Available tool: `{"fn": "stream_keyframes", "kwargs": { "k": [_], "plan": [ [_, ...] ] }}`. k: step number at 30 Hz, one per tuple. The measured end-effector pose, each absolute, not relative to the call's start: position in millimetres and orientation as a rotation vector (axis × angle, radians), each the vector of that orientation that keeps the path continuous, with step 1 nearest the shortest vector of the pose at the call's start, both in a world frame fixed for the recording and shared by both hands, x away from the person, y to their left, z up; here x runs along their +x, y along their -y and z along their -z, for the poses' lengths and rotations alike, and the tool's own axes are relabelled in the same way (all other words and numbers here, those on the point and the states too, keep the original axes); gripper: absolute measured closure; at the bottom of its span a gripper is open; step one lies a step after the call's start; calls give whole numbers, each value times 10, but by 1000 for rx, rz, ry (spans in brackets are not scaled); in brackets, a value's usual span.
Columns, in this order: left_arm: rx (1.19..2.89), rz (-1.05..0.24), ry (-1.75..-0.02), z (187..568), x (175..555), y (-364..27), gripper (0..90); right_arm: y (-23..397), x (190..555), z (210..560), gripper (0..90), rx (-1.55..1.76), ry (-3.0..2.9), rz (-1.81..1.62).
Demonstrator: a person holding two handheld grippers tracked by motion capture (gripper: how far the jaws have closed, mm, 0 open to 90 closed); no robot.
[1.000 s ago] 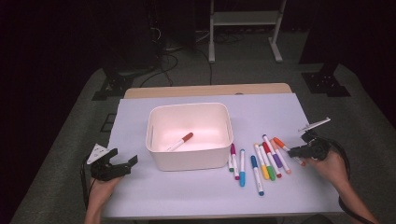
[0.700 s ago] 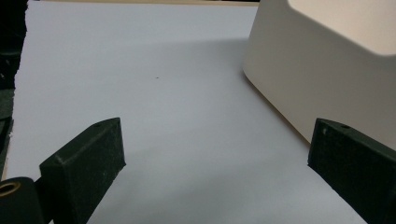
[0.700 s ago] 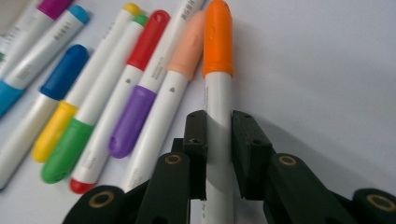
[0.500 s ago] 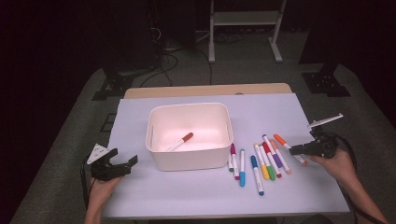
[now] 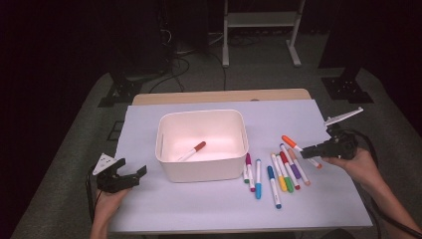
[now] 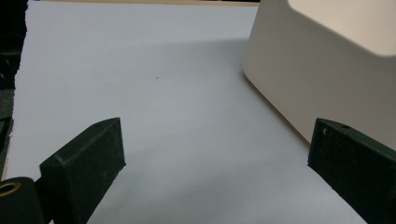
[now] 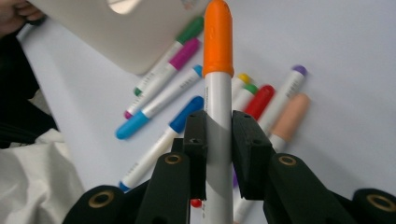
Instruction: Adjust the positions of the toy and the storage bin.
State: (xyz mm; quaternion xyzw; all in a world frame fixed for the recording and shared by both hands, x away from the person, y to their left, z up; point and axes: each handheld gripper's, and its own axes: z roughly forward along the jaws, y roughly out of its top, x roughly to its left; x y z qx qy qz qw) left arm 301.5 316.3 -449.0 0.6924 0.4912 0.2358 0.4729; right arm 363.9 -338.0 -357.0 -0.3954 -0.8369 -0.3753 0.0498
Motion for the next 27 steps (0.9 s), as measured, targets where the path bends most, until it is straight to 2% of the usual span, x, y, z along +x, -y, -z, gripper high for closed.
{"fn": "stream_keyframes", "kwargs": {
  "k": [16,27],
  "plan": [
    [1695,-577,-1202,4486,3012,-3165,25,2701,3699,2854,756,-877,2618,1160],
    [1692,-575,-1203,4485,3011,-3172,25,2251,3762,2553,756,-727,2661,1140]
  ]
}}
